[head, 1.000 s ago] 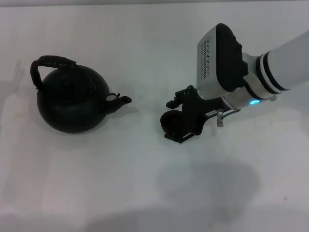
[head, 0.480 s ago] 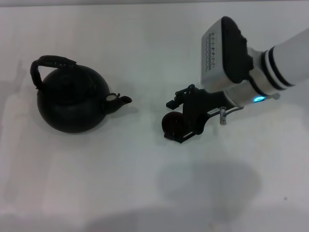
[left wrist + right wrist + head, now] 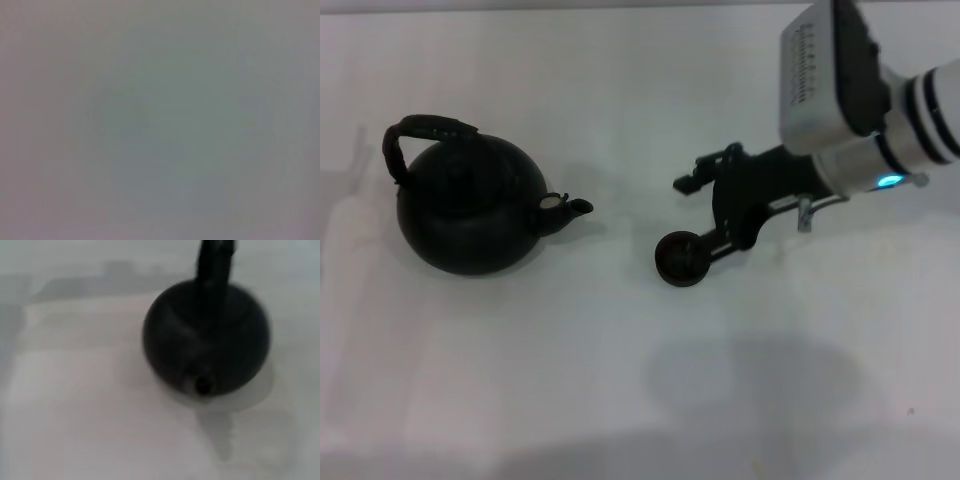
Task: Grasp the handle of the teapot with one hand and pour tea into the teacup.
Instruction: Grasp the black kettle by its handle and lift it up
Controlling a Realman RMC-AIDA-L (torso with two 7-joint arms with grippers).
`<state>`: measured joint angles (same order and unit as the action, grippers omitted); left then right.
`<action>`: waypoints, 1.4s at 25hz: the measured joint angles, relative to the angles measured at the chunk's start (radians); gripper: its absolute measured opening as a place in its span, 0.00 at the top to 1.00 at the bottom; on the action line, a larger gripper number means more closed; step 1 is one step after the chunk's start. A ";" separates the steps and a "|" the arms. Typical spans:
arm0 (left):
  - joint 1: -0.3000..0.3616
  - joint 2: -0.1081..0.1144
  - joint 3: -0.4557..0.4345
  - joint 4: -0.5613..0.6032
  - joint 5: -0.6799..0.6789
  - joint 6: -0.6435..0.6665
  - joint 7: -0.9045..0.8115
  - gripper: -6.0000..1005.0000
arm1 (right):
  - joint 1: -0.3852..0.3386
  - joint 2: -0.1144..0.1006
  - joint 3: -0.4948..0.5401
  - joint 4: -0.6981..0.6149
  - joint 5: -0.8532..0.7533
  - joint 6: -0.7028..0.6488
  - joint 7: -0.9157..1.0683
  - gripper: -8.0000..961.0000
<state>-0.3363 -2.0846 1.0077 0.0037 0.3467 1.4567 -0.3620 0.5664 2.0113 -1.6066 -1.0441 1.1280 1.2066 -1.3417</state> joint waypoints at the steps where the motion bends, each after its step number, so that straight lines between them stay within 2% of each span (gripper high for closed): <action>1: 0.006 0.000 0.000 0.001 0.000 0.020 0.000 0.12 | -0.015 0.000 0.016 -0.023 0.000 0.000 -0.003 0.11; 7: 0.066 0.003 0.000 0.003 0.001 0.193 -0.009 0.12 | -0.066 -0.001 0.135 -0.083 -0.001 -0.008 -0.026 0.11; 10: 0.096 0.004 0.001 0.003 0.025 0.214 -0.033 0.12 | -0.077 -0.002 0.179 -0.081 -0.001 -0.039 -0.041 0.11; 14: 0.139 0.014 0.002 0.006 0.125 0.228 -0.076 0.12 | -0.087 -0.005 0.223 -0.080 -0.002 -0.083 -0.058 0.12; 18: 0.193 0.018 0.002 0.029 0.190 0.229 -0.120 0.13 | -0.094 -0.005 0.263 -0.067 -0.001 -0.162 -0.079 0.12; 26: 0.293 0.024 0.002 0.128 0.306 0.213 -0.212 0.13 | -0.119 -0.003 0.267 -0.024 0.036 -0.410 -0.105 0.12; 31: 0.305 0.034 0.002 0.181 0.383 0.147 -0.296 0.13 | -0.148 -0.003 0.268 0.013 0.122 -0.498 -0.170 0.12; 35: 0.295 0.033 0.001 0.245 0.452 0.051 -0.360 0.13 | -0.190 -0.005 0.268 0.030 0.274 -0.527 -0.284 0.12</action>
<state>-0.0408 -2.0513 1.0091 0.2491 0.7988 1.5077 -0.7222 0.3766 2.0067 -1.3384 -1.0144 1.4016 0.6798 -1.6261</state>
